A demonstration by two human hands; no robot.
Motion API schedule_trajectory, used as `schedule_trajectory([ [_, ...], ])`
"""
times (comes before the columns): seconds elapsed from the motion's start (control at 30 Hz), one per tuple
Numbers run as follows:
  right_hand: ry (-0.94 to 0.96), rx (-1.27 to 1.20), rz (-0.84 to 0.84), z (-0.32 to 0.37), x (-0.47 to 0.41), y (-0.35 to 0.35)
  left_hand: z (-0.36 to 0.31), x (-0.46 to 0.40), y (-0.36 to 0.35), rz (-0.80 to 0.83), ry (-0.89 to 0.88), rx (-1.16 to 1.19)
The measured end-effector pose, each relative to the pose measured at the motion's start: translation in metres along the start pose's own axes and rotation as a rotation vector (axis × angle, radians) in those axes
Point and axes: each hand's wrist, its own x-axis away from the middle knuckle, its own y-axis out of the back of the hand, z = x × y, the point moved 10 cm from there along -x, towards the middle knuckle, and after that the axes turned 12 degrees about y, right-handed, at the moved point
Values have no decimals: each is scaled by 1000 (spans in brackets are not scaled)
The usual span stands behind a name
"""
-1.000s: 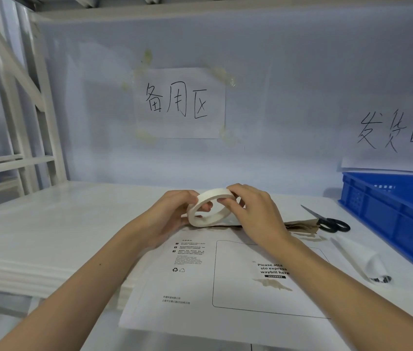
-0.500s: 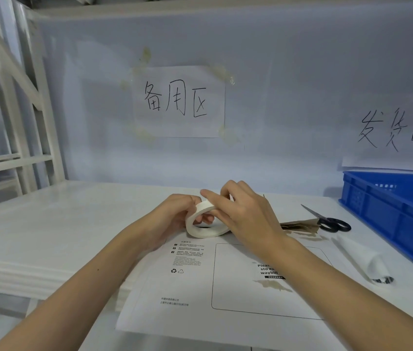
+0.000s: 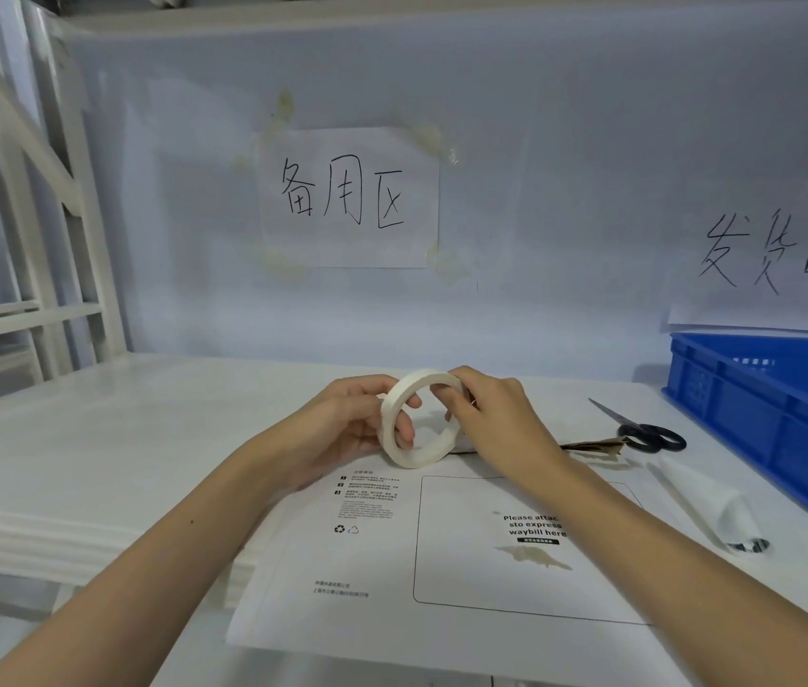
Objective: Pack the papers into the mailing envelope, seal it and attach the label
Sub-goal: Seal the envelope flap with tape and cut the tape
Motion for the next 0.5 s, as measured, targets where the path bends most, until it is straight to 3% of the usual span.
schedule_trajectory([
  [0.27, 102, 143, -69, 25, 2, 17, -5, 3, 2, -4, -14, 99],
  [0.5, 149, 60, -89, 35, 4, 20, -7, 3, 2, -18, -13, 90],
])
